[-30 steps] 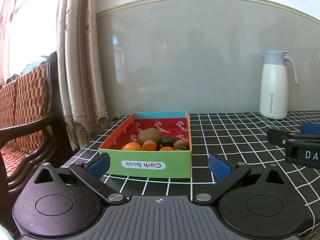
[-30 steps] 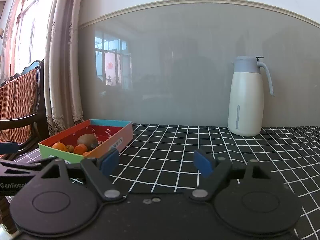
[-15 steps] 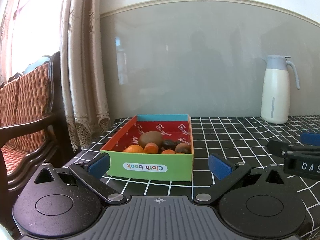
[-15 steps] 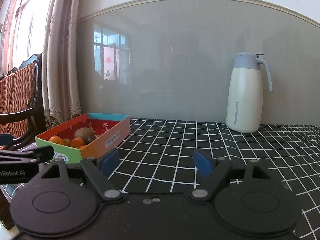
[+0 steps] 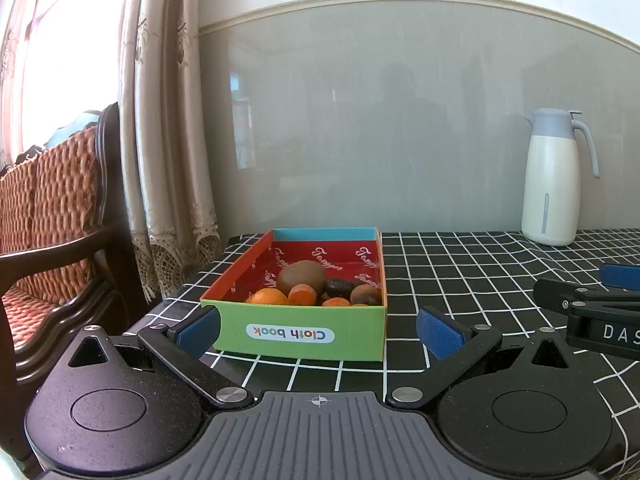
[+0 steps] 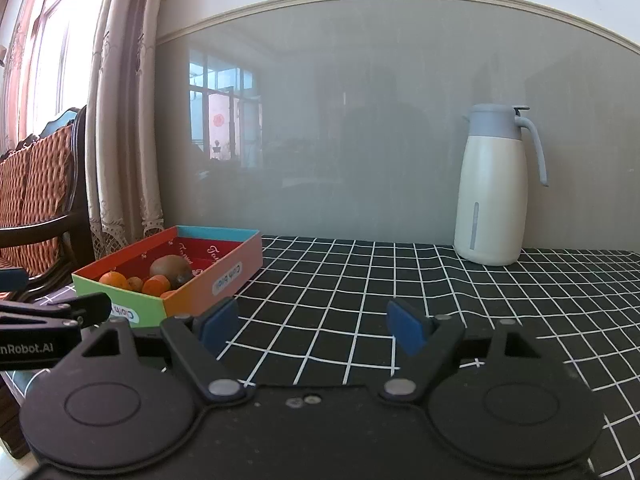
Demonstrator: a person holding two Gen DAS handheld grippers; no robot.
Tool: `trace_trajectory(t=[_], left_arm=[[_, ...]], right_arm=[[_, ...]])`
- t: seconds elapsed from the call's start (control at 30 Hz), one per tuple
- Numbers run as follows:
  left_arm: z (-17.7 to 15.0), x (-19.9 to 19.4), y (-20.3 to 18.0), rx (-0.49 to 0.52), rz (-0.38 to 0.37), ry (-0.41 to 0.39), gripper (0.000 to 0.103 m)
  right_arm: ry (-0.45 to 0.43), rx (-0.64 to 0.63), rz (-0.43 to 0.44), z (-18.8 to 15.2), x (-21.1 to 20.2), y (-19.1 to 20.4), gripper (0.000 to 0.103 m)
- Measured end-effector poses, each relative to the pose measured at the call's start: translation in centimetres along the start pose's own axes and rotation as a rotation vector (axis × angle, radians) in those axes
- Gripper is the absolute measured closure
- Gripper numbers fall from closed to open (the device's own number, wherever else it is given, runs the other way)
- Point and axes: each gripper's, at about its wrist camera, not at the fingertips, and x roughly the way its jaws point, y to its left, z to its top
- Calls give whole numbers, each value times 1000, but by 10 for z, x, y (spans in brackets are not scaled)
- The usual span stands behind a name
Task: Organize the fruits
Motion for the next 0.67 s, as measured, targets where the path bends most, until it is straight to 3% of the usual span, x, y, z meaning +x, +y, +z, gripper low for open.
trace_trajectory(t=[0.67], left_arm=[[-1,0,5,-31,-14,-23,0]], right_arm=[[1,2,-2,0,-1,-1,22]])
